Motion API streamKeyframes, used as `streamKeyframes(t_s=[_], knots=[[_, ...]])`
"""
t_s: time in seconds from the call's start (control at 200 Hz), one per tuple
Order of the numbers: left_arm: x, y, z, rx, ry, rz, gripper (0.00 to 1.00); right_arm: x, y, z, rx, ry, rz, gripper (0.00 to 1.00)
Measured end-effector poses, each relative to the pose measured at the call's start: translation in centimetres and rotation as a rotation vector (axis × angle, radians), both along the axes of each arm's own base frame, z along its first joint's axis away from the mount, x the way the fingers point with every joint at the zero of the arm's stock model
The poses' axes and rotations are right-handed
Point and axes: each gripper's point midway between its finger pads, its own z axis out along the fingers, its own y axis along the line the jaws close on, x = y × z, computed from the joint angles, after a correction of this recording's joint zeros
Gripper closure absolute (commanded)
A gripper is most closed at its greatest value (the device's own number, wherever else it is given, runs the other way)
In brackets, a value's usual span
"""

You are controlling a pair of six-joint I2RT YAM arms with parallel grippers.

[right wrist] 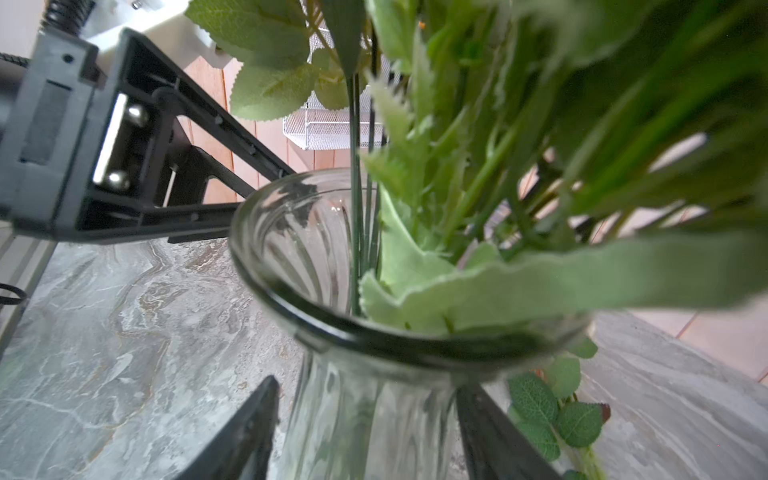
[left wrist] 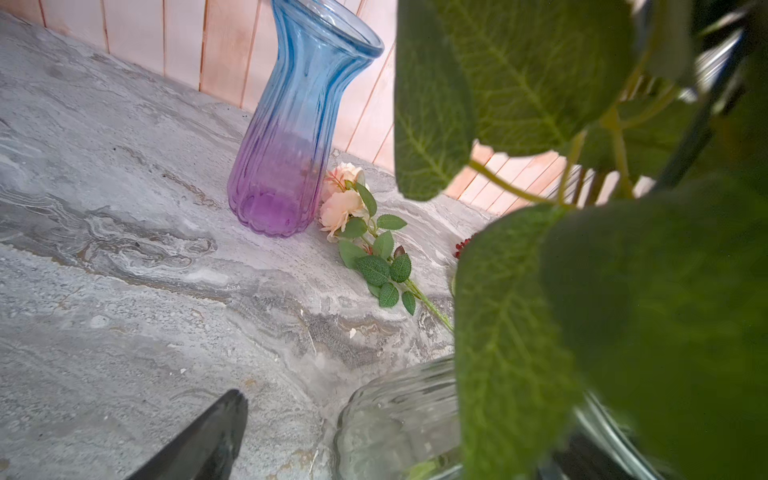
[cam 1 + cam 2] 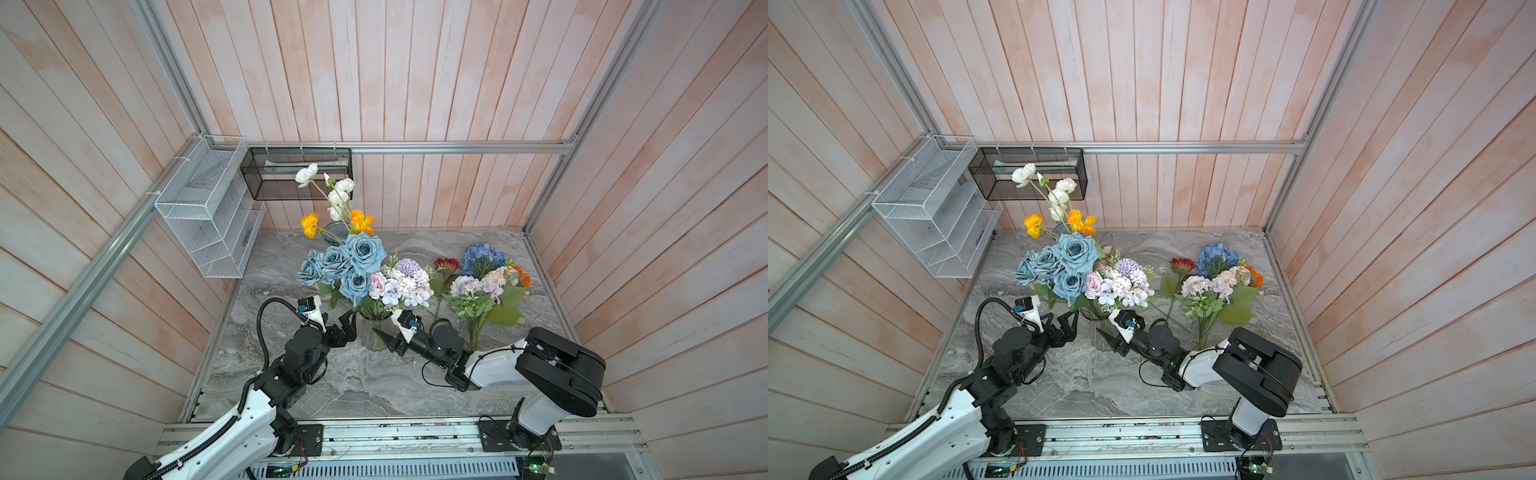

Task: Arrange the flowers into the vase
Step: 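Open the right gripper and draw it back from the clear vase, then move the right gripper back to the flower pile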

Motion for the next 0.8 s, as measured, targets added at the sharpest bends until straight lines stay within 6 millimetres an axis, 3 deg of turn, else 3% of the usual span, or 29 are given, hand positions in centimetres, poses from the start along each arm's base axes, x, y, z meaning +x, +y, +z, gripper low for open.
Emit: streamKeyframes(t_s=[0.275,0.445,0.635,0.8], knots=[[-0.5,1.5,-1.2,-0.021,0.003,0.055,0.00,2.6,0.5,-0.1,0.019,-0.018,0.010,0.50],[-0.5,1.6,-1.3,-0.023,0.005,0.059,0.00,3.7,0.3,-0.2,0.021,-0.024,0.012,0.45],[-0.2,1.4,-1.5,-0.024,0.003,0.058,0.00,3.3,-0.3,0.2,0.013,-0.018,0.025,0.38],[0.1,1.2,-1.3,-0.024,-0.009,0.058,0.00,1.5,-2.0,2.2,0.030,-0.011,0.037,0.36]])
